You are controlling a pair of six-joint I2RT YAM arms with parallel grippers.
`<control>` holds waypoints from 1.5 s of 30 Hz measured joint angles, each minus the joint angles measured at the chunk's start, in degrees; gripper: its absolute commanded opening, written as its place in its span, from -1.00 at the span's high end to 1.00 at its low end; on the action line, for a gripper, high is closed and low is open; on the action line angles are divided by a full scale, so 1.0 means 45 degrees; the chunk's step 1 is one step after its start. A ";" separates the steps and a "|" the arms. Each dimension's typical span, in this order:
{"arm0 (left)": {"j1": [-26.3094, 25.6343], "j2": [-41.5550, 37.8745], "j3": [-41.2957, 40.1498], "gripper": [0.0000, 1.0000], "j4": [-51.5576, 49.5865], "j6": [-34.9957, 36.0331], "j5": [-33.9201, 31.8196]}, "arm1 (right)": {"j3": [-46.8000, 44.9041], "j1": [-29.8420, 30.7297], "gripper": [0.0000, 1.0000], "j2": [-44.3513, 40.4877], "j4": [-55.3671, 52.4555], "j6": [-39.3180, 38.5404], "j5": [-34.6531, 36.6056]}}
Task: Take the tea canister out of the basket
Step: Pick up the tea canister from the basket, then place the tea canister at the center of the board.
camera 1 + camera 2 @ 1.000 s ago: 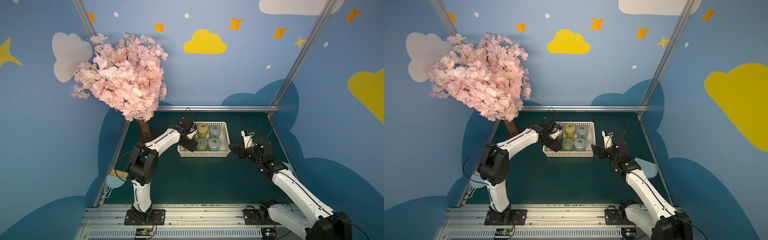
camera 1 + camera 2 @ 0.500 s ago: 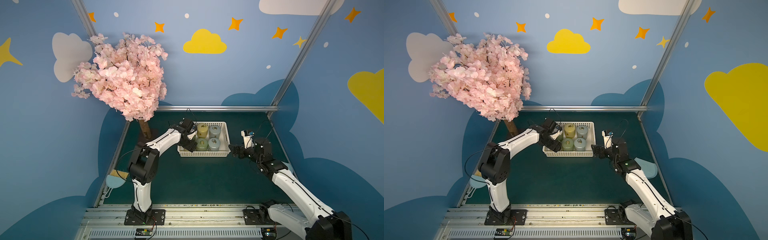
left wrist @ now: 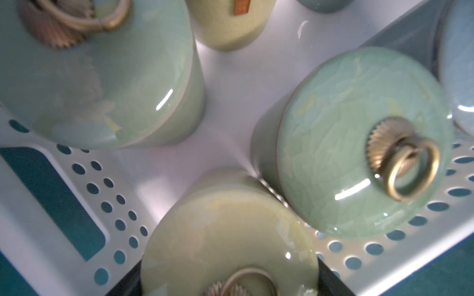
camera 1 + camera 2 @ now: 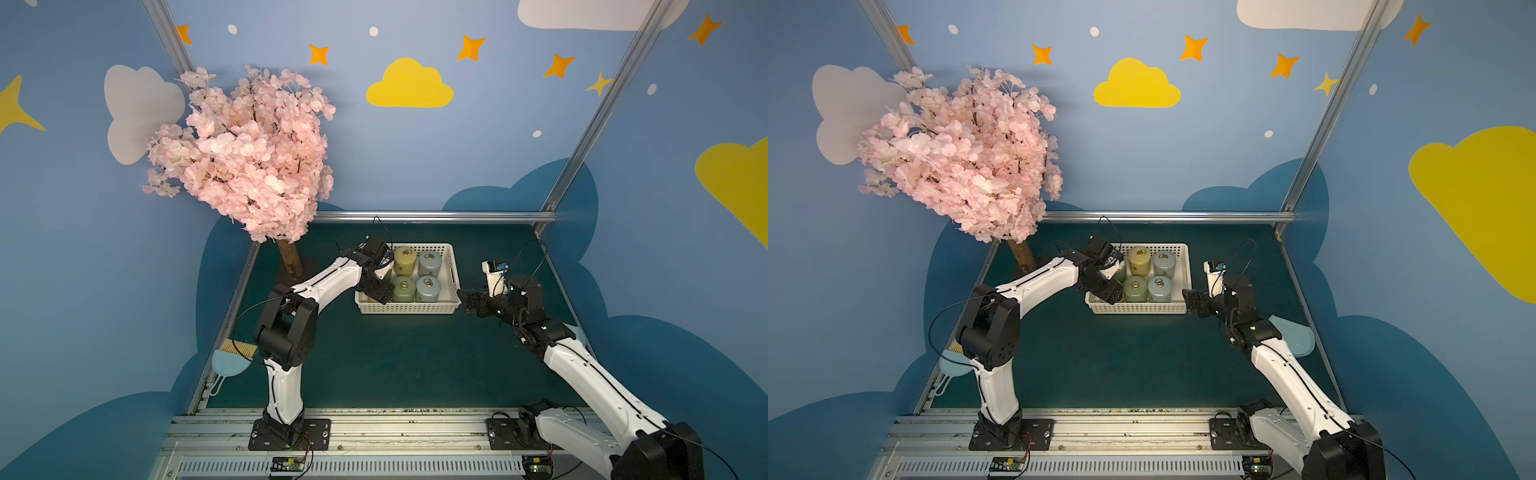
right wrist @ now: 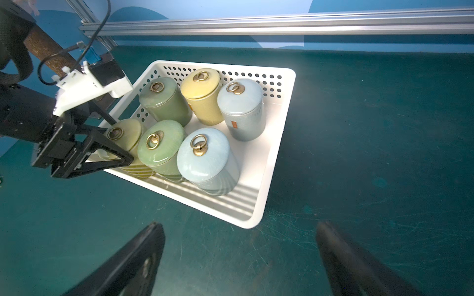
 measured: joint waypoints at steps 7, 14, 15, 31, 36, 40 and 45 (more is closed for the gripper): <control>-0.0015 -0.0219 0.0384 -0.14 -0.0568 -0.0087 -0.0083 | 0.0000 0.0000 -0.96 0.0049 0.0000 0.0000 -0.0005; -0.0024 -0.1001 0.0685 -0.13 -0.0874 -0.0112 -0.0136 | 0.0000 0.0000 -0.97 0.0053 0.0000 0.0000 -0.0005; -0.0029 -0.1107 0.0743 -0.13 -0.0933 -0.0131 -0.0141 | 0.0000 0.0000 -0.96 0.0053 0.0000 0.0000 -0.0005; -0.0481 -0.2263 0.0928 -0.11 -0.1812 -0.0423 -0.0646 | 0.0000 0.0000 -0.97 0.0053 0.0000 0.0000 -0.0005; -0.0767 -0.3113 0.0636 -0.10 -0.1957 -0.0573 -0.0840 | 0.0000 0.0000 -0.96 0.0053 0.0000 0.0000 -0.0005; -0.1049 -0.4099 0.0029 -0.10 -0.2016 -0.0763 -0.0889 | 0.0000 0.0000 -0.96 0.0053 0.0000 0.0000 -0.0005; -0.1574 -0.5149 -0.1030 -0.10 -0.2006 -0.1180 -0.1010 | 0.0000 0.0000 -0.96 0.0053 0.0000 0.0000 -0.0005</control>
